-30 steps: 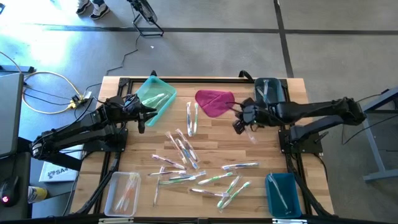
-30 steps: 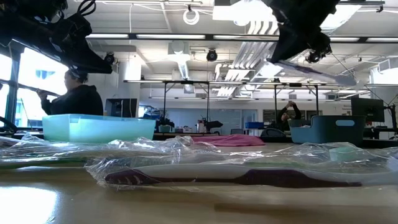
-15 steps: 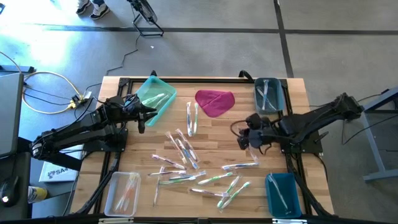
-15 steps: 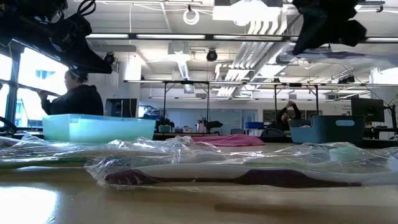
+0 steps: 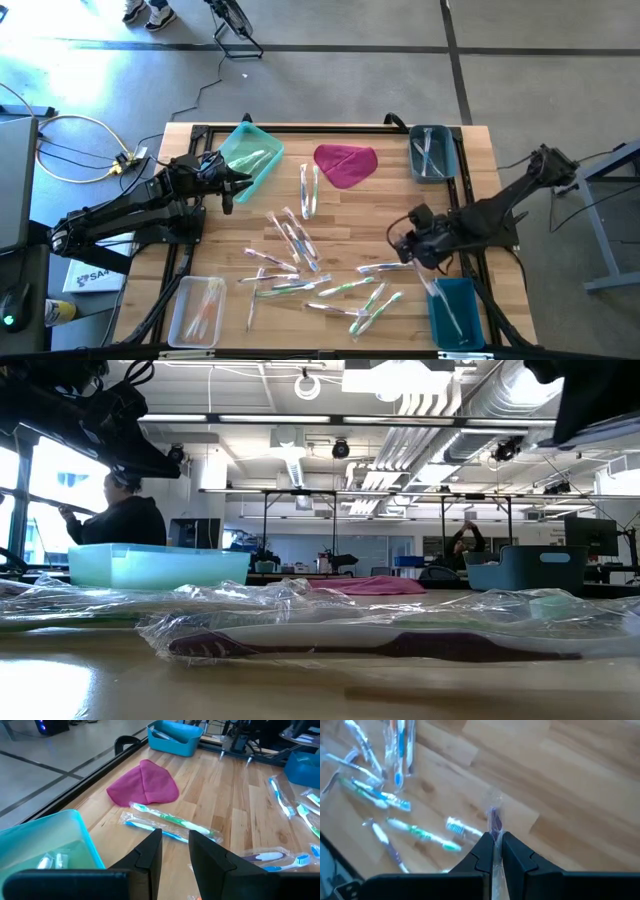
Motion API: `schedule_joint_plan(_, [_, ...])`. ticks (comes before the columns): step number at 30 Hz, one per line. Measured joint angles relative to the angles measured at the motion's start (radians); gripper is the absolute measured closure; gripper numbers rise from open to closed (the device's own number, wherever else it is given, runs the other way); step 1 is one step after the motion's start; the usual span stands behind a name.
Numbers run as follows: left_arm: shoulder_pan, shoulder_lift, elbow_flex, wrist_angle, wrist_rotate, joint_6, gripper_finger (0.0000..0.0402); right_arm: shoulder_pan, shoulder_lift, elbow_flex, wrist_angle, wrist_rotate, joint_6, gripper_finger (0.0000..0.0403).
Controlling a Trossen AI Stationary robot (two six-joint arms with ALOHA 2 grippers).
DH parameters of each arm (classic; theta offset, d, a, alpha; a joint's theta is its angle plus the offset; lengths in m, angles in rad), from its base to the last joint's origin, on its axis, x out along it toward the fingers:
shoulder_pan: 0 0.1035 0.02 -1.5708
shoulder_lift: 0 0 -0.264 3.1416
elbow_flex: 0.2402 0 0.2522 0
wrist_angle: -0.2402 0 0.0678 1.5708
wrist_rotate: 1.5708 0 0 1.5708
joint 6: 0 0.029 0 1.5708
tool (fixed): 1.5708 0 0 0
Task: Pick & Place Toothbrushes
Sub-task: Put the purple toothbrush to the dark blue bin bin
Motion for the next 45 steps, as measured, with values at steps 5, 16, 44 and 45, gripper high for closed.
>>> schedule_joint_plan(5, [0.000,0.000,0.000,0.000,0.000,-0.004,0.0309,0.094,0.021,0.000,-0.012,0.043,0.064,0.0390])
schedule_joint_plan(16, [0.000,0.000,0.000,0.000,0.000,-0.024,0.0309,0.274,0.109,0.000,-0.097,0.038,0.212,0.0390])
schedule_joint_plan(44, [0.000,0.000,0.000,0.000,-0.004,-0.172,0.0309,0.624,0.341,0.000,-0.104,0.109,0.495,0.0390])
schedule_joint_plan(45, [0.000,0.000,0.000,0.000,-0.004,-0.179,0.0309,0.631,0.348,0.000,-0.103,0.111,0.507,0.0390])
